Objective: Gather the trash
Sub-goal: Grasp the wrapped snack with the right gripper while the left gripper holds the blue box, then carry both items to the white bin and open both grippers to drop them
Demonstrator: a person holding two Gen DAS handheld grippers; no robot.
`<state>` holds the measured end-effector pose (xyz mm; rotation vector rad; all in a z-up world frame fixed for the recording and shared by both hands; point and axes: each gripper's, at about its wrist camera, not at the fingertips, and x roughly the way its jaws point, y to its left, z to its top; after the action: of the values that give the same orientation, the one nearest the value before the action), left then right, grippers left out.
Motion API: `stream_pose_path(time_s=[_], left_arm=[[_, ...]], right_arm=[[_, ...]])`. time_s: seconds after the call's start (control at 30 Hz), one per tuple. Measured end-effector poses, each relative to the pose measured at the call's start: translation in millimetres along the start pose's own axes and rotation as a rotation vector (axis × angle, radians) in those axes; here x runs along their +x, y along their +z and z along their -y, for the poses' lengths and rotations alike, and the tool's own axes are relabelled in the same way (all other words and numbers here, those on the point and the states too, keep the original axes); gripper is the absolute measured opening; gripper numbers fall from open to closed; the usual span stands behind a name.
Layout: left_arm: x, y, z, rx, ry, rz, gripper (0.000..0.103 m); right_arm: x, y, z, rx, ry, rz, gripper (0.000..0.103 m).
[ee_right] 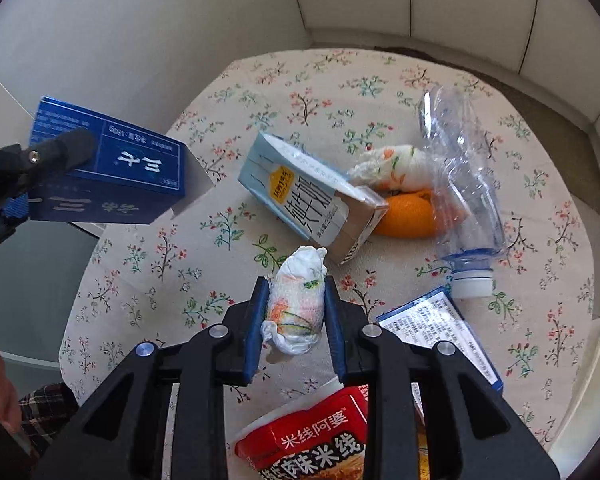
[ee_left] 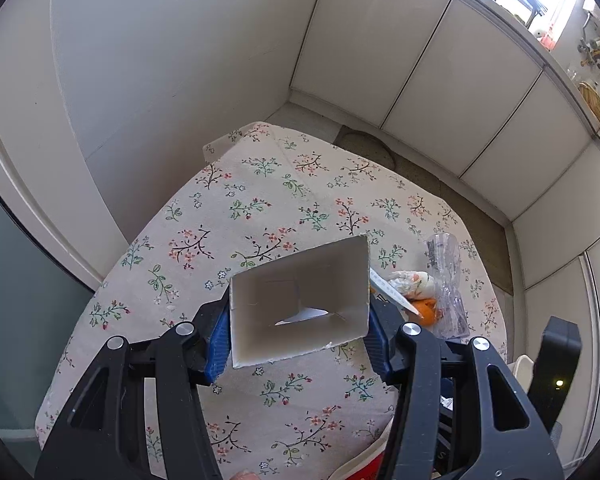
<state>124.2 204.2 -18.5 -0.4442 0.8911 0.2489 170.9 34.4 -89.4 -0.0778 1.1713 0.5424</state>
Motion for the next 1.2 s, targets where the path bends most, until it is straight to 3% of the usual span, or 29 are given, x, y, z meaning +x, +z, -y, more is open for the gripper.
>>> stream_pose_path(time_s=[0.23,0.63,0.93,1.2], left_arm=[[-9,0,15,0.022,-0.027,0.026,0.052],[-5,-11,51,0.081,-0.056,0.022,0.052],[3,-22,86,0.126,-0.082,0.010,0.052],[10,-39,127,0.184,-0.107,-0.002,0.052]], right_arm=[[-54,2,11,0.018,-0.001,0.153,0.027],[-134,-16,48,0.064,-0.179,0.383,0.028],[-172,-42,98,0.132,-0.350,0.484,0.028],[-198,-75,157,0.232,-0.517,0.510,0.029]])
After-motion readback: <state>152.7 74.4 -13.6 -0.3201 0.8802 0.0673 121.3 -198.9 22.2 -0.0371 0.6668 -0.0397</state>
